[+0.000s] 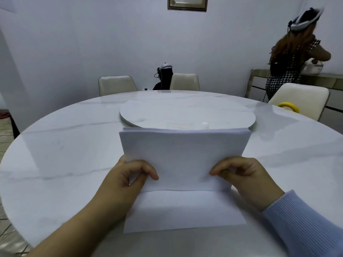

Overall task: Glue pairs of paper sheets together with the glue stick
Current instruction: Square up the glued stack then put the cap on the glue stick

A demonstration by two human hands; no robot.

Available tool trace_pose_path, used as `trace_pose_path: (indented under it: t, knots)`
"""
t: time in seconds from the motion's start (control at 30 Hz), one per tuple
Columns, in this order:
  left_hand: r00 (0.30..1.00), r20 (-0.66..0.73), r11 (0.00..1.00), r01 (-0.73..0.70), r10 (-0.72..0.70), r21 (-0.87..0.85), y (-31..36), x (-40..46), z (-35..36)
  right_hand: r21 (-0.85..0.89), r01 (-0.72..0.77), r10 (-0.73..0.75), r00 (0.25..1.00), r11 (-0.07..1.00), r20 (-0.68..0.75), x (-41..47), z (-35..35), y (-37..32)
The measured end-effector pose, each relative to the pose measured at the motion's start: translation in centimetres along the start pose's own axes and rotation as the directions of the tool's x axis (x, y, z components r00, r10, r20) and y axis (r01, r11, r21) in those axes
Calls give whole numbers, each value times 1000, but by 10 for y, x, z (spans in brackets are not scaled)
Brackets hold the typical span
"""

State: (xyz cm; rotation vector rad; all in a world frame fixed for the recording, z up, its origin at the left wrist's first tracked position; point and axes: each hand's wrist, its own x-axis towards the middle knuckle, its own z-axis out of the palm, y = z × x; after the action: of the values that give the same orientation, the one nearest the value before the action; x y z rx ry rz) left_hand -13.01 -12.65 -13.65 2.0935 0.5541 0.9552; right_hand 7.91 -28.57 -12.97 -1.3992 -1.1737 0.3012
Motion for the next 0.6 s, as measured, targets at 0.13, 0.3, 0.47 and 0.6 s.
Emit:
trace_pose_path:
  t: [0.13, 0.3, 0.47, 0.6]
  knots:
    - [979, 75, 962, 200, -189, -184, 15, 9, -19, 108, 22, -19, 999, 994, -31, 4, -4, -11]
    - [860, 241, 882, 471, -450, -35, 16, 2, -25, -25, -334, 334, 931, 942, 149, 0, -6, -2]
    - [838, 173, 856, 506, -518, 109, 9, -6, -15, -221, -440, 476, 866, 871, 154, 2, -3, 3]
    - [853, 153, 860, 466, -499, 206, 4, -6, -9, -316, -435, 492, 862, 843, 125, 1, -2, 3]
